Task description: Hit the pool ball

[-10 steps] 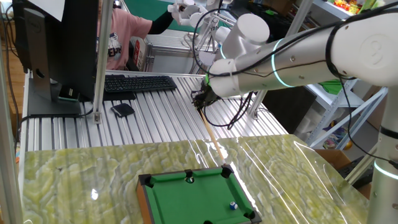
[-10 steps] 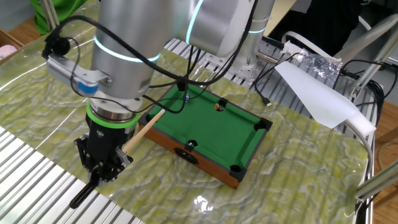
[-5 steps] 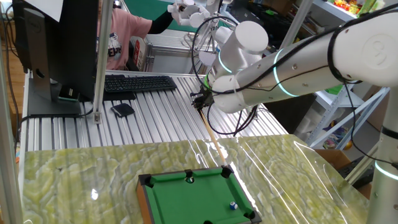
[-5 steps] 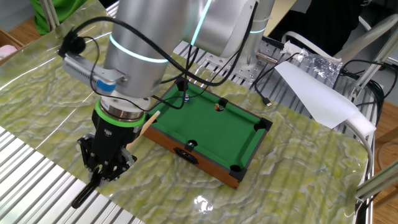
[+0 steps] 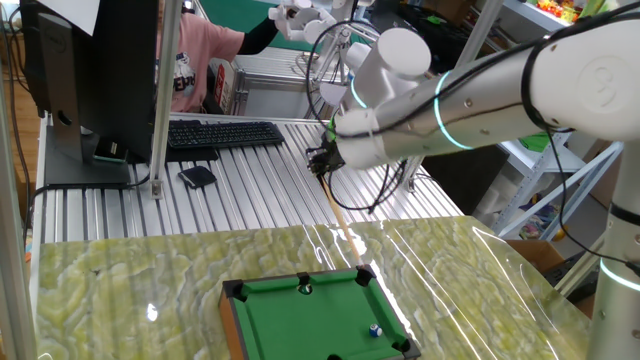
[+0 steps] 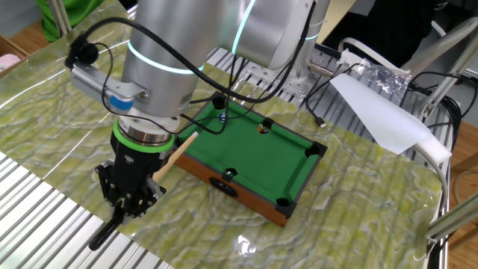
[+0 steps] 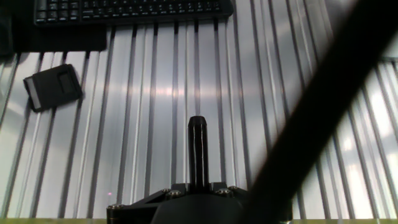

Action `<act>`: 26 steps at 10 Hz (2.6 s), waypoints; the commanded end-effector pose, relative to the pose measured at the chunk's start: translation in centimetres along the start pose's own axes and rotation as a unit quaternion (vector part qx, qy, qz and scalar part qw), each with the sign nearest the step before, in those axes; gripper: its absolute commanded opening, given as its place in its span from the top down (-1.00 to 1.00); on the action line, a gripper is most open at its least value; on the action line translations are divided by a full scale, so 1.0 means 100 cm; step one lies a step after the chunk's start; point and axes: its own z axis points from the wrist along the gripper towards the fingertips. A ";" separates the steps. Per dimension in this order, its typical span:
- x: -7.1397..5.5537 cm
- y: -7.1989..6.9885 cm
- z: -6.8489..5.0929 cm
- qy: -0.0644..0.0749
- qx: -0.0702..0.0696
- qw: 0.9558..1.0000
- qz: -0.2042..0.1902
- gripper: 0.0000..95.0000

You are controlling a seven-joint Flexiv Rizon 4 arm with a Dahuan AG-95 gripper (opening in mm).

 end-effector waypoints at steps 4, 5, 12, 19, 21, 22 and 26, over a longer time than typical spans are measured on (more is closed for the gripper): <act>0.003 0.000 -0.001 0.001 -0.001 1.000 -0.007 1.00; 0.003 0.000 -0.001 0.002 -0.002 1.000 -0.007 1.00; 0.005 0.005 0.000 -0.006 -0.005 1.000 0.001 1.00; 0.005 0.005 0.000 0.015 -0.004 1.000 -0.008 1.00; 0.005 0.006 0.000 0.015 -0.006 1.000 -0.006 1.00; 0.005 0.006 0.000 0.019 -0.007 1.000 -0.007 1.00; 0.005 0.006 0.000 0.020 -0.013 1.000 -0.001 1.00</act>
